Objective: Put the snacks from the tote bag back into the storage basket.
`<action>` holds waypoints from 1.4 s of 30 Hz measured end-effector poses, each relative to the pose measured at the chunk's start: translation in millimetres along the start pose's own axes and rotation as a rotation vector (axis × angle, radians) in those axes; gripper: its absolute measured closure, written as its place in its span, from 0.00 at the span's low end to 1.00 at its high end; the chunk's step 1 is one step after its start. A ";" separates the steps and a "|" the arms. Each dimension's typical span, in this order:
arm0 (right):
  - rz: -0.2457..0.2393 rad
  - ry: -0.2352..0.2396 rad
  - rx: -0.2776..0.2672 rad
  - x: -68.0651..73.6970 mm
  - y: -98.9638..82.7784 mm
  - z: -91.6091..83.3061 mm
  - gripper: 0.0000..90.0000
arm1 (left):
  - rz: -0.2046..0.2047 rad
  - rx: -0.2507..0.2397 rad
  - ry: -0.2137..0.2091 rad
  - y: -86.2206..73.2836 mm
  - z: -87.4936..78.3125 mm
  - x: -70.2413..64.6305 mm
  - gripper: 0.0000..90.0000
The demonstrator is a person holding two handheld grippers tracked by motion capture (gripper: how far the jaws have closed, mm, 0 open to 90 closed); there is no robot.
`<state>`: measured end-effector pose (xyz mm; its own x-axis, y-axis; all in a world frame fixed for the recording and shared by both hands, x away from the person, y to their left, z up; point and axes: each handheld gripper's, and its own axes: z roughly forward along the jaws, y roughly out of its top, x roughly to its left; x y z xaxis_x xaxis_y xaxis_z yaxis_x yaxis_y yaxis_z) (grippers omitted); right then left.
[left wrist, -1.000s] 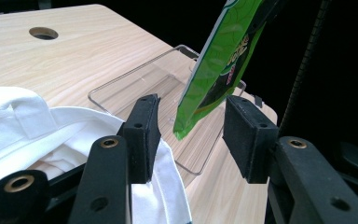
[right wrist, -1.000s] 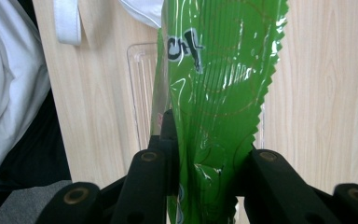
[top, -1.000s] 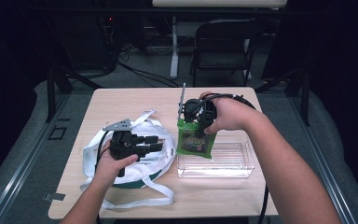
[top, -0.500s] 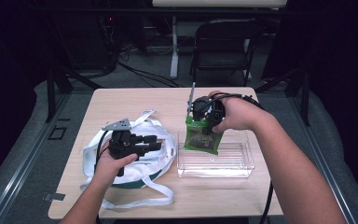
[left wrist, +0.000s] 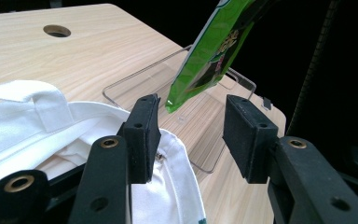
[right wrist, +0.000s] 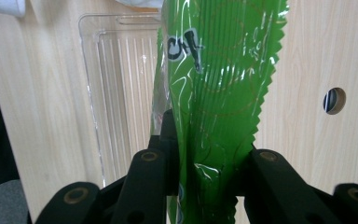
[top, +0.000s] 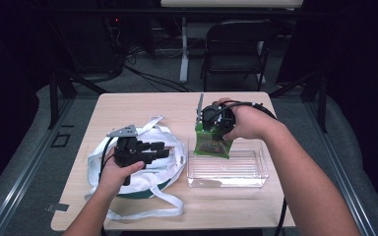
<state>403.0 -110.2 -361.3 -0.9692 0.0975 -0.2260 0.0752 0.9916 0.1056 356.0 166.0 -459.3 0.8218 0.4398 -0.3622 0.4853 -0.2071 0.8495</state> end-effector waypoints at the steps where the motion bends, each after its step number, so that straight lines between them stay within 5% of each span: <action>1: -0.004 -0.003 0.001 -0.1 0.1 1.2 0.83 | 0.000 0.000 0.000 0.0 0.0 0.2 0.62; 23: -0.030 -0.014 -0.001 -1.3 4.3 41.3 0.83 | -0.016 -0.002 0.010 -1.4 -2.1 5.7 0.62; 42: -0.039 -0.012 0.032 -21.4 4.6 81.3 0.83 | -0.030 -0.024 0.041 -5.3 -14.8 9.2 0.62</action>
<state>443.2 -100.8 -434.7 -0.9687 0.0596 -0.2408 0.0451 0.9968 0.0656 356.6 184.1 -461.5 0.7937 0.4813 -0.3720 0.5019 -0.1726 0.8475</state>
